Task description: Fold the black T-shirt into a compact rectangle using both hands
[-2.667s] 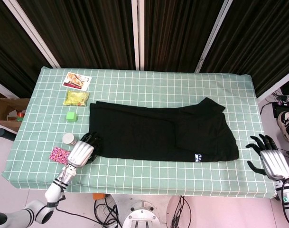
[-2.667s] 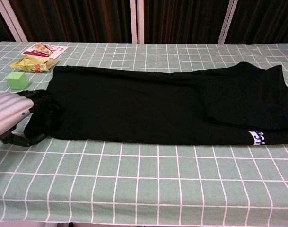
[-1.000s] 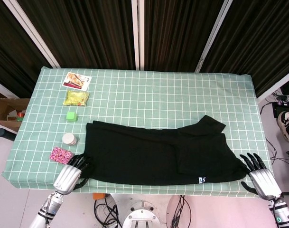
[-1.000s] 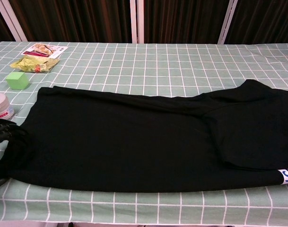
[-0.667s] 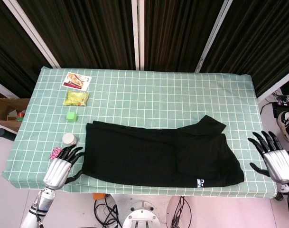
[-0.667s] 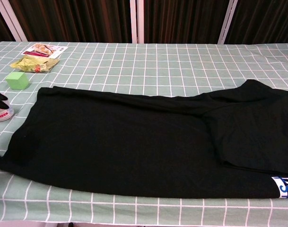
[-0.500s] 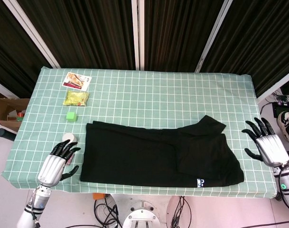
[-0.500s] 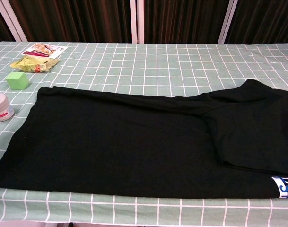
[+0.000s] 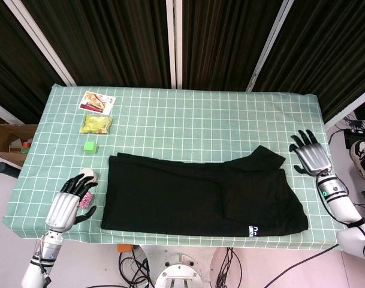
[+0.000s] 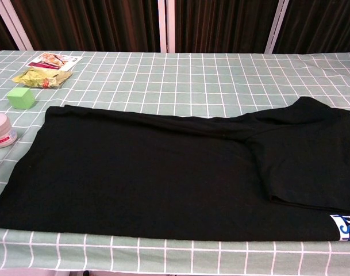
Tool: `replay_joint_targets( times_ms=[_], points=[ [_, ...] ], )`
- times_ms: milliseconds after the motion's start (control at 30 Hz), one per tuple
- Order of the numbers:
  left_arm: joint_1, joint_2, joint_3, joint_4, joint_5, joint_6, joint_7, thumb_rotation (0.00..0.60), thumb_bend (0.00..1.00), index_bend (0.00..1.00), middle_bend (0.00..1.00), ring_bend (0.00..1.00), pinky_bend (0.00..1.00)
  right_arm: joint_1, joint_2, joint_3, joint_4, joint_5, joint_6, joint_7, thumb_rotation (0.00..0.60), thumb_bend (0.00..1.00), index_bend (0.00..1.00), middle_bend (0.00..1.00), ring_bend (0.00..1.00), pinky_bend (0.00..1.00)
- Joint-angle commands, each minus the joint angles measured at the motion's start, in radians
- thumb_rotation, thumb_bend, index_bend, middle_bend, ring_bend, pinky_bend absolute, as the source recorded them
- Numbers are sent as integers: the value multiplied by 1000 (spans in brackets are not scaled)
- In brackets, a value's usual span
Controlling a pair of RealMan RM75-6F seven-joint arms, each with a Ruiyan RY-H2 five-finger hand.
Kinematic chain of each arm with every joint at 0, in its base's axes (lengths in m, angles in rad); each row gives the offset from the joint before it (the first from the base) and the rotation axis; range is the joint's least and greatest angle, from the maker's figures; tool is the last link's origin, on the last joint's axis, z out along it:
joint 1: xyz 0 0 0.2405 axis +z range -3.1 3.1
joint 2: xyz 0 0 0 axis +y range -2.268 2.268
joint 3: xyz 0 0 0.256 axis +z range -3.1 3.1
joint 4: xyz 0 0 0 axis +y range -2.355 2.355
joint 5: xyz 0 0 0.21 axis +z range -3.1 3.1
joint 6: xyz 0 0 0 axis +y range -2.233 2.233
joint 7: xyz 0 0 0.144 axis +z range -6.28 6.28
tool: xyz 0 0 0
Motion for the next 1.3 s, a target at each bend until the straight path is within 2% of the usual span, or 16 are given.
replay_joint_targets(
  times_ms=[33, 333, 700, 867, 1300],
  points=[
    [0, -1, -5, -3, -6, -5, -1, 600, 236, 255, 170, 107, 188, 26, -74, -33, 99, -28, -13, 50, 600, 176, 423, 175, 0, 0],
    [-1, 7, -17, -23, -21, -26, 3, 600, 236, 255, 169, 107, 188, 32, -186, -87, 267, -101, 89, 192, 600, 177, 438, 176, 0, 0],
    [-7, 9, -22, -29, -20, -47, -8, 600, 235, 255, 168, 107, 189, 3, -231, -140, 370, -147, 186, 271, 600, 232, 482, 189, 0, 0],
    [-15, 7, -24, -31, -16, -60, -4, 600, 230, 255, 169, 107, 189, -9, -251, -145, 412, -153, 236, 296, 600, 286, 495, 190, 0, 3],
    [-17, 20, -22, -51, -31, -87, -11, 600, 223, 255, 169, 107, 190, -13, -300, -146, 494, -149, 280, 310, 600, 312, 483, 165, 0, 8]
  ],
)
